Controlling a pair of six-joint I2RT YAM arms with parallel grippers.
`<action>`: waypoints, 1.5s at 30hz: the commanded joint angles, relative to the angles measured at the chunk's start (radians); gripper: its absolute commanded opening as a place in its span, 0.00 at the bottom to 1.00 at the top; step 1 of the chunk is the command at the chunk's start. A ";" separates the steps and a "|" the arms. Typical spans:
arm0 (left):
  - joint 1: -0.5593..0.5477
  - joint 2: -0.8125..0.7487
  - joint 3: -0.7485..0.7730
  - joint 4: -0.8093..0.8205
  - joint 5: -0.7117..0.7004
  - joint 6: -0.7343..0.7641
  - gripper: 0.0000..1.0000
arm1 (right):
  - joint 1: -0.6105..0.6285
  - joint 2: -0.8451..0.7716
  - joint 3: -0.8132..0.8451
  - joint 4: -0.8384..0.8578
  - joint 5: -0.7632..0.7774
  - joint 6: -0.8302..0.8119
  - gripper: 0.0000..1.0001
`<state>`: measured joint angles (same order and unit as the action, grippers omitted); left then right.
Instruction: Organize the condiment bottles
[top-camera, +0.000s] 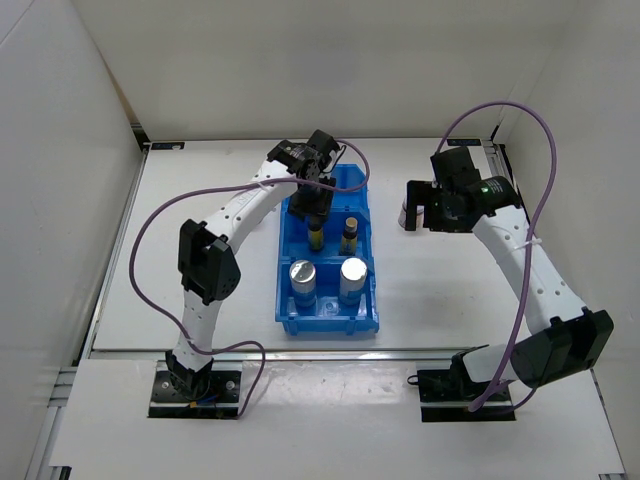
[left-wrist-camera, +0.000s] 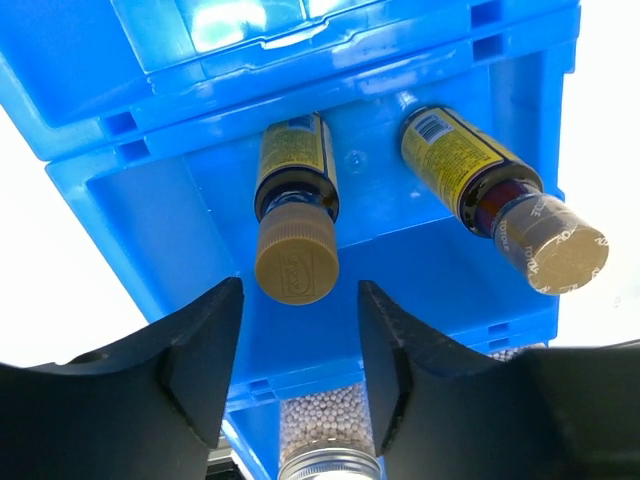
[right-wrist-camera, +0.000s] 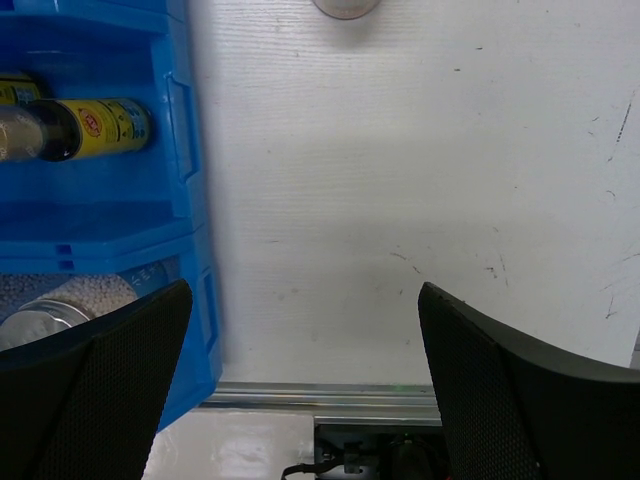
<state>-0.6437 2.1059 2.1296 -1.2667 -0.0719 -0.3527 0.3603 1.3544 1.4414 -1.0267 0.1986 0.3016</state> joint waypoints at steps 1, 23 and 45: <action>-0.005 -0.014 0.038 -0.016 -0.017 0.004 0.61 | -0.003 -0.026 -0.006 0.022 -0.010 -0.016 0.97; 0.122 -0.458 -0.164 0.142 -0.342 0.046 0.99 | -0.095 0.342 0.226 0.120 -0.048 -0.025 1.00; 0.346 -0.902 -1.030 0.661 -0.339 0.107 0.99 | -0.159 0.794 0.484 0.099 -0.022 -0.044 0.96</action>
<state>-0.2966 1.2404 1.1351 -0.6693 -0.3859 -0.2371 0.1997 2.1262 1.8725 -0.9245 0.1833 0.2707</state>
